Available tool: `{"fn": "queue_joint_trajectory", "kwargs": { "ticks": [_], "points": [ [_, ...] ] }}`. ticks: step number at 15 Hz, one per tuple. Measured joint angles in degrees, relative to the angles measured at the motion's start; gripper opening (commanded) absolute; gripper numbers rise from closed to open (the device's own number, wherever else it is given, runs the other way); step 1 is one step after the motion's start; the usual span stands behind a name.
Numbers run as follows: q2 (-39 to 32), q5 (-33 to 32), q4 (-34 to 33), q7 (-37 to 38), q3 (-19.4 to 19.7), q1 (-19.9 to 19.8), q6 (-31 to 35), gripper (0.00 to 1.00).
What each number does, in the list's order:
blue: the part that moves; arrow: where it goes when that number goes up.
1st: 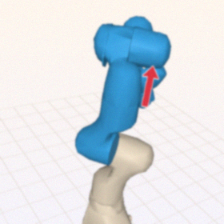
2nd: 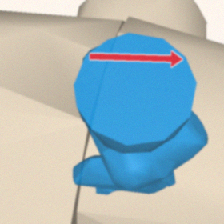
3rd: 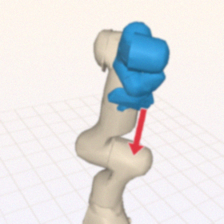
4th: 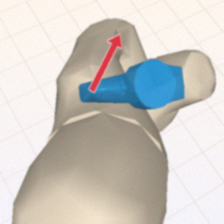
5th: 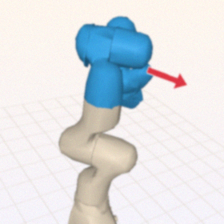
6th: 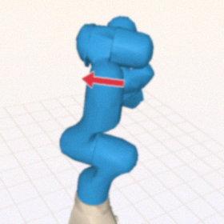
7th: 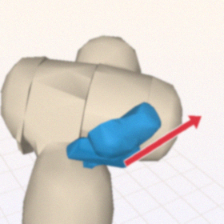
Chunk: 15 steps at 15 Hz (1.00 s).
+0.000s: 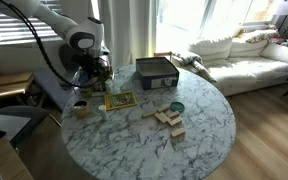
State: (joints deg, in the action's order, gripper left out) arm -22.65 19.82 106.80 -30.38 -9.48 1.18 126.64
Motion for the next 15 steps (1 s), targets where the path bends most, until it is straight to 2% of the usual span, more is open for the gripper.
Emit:
{"fn": "queue_joint_trajectory", "kwargs": {
  "ticks": [15],
  "points": [
    [-2.0, -5.5, 0.0, 0.3, -1.4, 1.7, -0.1, 0.01]
  ]
}}
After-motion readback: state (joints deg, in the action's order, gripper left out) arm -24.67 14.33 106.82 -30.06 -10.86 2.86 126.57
